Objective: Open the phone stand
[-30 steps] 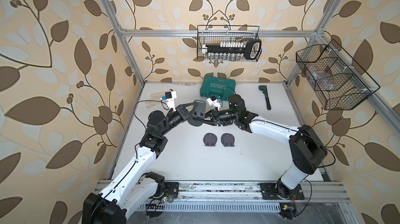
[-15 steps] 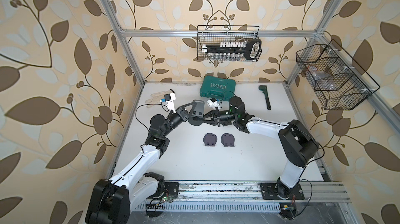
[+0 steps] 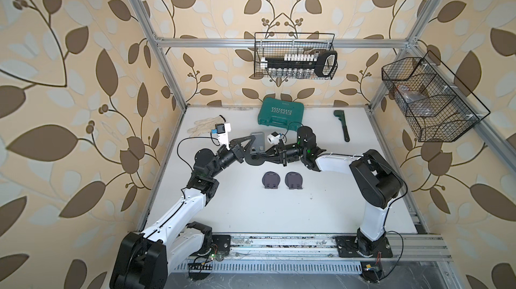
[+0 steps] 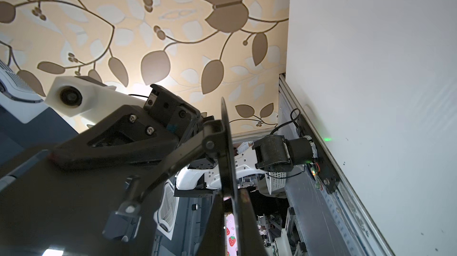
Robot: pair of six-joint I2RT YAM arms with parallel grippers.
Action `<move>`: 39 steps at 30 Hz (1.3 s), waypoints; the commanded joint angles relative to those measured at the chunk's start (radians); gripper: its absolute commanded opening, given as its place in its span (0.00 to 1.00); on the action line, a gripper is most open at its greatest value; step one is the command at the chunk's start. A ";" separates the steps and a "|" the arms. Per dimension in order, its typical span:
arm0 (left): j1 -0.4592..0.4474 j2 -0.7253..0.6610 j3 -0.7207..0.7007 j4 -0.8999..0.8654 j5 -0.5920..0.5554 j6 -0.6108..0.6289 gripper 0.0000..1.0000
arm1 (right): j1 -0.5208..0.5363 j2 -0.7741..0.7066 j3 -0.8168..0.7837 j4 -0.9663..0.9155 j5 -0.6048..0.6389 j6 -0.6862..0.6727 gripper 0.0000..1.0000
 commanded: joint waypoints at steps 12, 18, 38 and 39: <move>-0.022 -0.004 0.171 -0.266 0.189 0.120 0.00 | -0.007 -0.145 0.118 -0.488 -0.016 -0.324 0.00; -0.022 0.037 0.149 -0.226 0.073 0.106 0.00 | -0.038 -0.180 0.132 -0.602 -0.019 -0.421 0.00; 0.142 0.844 0.414 0.351 0.392 0.030 0.00 | -0.298 -0.197 0.137 -1.012 0.120 -0.804 0.26; 0.155 0.895 0.448 0.388 0.408 0.006 0.00 | -0.297 -0.186 0.141 -1.012 0.119 -0.807 0.26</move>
